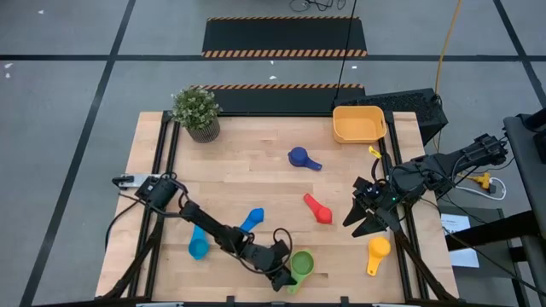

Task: Nest measuring cups in basket
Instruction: Move the stacked measuring cups to the center of the table

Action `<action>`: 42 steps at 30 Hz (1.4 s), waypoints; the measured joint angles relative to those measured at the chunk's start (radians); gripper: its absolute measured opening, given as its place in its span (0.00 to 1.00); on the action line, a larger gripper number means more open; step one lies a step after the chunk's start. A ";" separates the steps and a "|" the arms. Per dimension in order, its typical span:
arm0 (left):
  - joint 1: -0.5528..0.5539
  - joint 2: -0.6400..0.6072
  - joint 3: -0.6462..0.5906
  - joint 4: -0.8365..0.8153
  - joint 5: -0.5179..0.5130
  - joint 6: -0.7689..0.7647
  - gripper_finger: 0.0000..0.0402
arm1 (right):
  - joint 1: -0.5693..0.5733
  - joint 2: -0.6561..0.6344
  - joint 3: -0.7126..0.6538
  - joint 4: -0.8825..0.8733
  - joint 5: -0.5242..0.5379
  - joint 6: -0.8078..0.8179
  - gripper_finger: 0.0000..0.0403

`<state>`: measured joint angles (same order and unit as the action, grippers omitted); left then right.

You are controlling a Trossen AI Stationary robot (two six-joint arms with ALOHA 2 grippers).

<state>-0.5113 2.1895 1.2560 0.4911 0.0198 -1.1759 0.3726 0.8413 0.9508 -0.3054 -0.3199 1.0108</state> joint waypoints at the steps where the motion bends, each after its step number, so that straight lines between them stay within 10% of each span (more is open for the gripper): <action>1: -0.002 0.000 0.000 0.000 -0.004 -0.001 0.50 | 0.000 0.000 0.000 0.000 0.000 -0.001 0.75; 16: -0.010 0.066 0.045 0.104 -0.072 0.007 0.48 | 0.000 -0.007 0.000 -0.019 -0.030 -0.025 0.75; 26: 0.012 0.067 0.045 0.110 -0.056 0.021 0.04 | 0.000 -0.021 0.000 -0.016 -0.029 -0.063 0.75; 35: 0.044 0.067 0.045 0.105 -0.089 0.016 0.03 | 0.000 -0.039 0.000 -0.016 -0.035 -0.074 0.75; 42: 0.111 0.016 0.044 0.033 0.085 -0.004 0.04 | 0.000 -0.064 0.000 -0.021 -0.049 -0.069 0.75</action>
<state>-0.4004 2.2052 1.2999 0.5239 0.1048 -1.1796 0.3721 0.7776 0.9512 -0.3265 -0.3691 0.9414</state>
